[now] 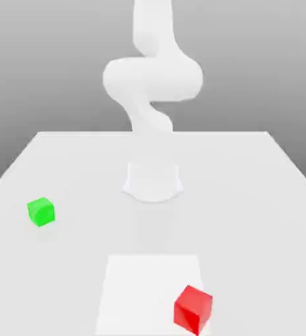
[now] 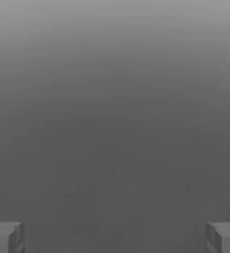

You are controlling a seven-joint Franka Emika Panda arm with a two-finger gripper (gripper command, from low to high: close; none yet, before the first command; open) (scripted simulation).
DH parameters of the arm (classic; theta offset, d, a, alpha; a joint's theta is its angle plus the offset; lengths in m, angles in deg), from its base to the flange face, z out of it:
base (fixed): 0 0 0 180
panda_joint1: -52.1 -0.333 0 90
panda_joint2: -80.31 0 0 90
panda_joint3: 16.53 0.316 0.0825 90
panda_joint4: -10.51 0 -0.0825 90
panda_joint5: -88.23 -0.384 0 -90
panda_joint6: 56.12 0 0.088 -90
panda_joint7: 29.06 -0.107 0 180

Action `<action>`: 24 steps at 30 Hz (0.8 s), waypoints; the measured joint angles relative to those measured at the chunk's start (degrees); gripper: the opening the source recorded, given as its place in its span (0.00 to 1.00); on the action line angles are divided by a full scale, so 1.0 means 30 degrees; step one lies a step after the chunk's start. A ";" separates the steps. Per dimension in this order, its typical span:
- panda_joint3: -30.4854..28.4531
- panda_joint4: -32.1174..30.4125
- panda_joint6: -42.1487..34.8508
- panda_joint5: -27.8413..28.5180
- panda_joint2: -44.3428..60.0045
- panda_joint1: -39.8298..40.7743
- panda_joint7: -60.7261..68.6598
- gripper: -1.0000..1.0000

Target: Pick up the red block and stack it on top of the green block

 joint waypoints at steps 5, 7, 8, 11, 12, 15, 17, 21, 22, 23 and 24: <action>-0.0720 -0.0665 0.1385 -0.0154 0.3572 -0.1292 0.3103 0.50; -0.0973 -0.0923 0.1920 -0.0259 0.4958 -0.1755 0.4338 0.50; -0.1097 -0.1052 0.2188 -0.0317 0.5650 -0.1982 0.4959 0.50; -0.1349 -0.1437 0.2988 -0.0556 0.7731 -0.2545 0.6867 0.50; -0.1373 -0.1565 0.3256 -0.0649 0.8426 -0.2674 0.7510 0.50; -0.1452 -0.1949 0.4053 -0.0901 1.0508 -0.3074 0.9427 0.50; -0.1395 -0.2206 0.4586 -0.1024 1.1894 -0.3278 1.0677 0.50; -0.1163 -0.2721 0.5657 -0.1039 1.4653 -0.3538 1.2991 0.50; -0.1091 -0.2851 0.5927 -0.0980 1.5339 -0.3526 1.3531 0.50; -0.0981 -0.2978 0.6187 -0.0860 1.6023 -0.3471 1.4018 0.50; -0.0906 -0.3110 0.6468 -0.0709 1.6705 -0.3455 1.4491 0.50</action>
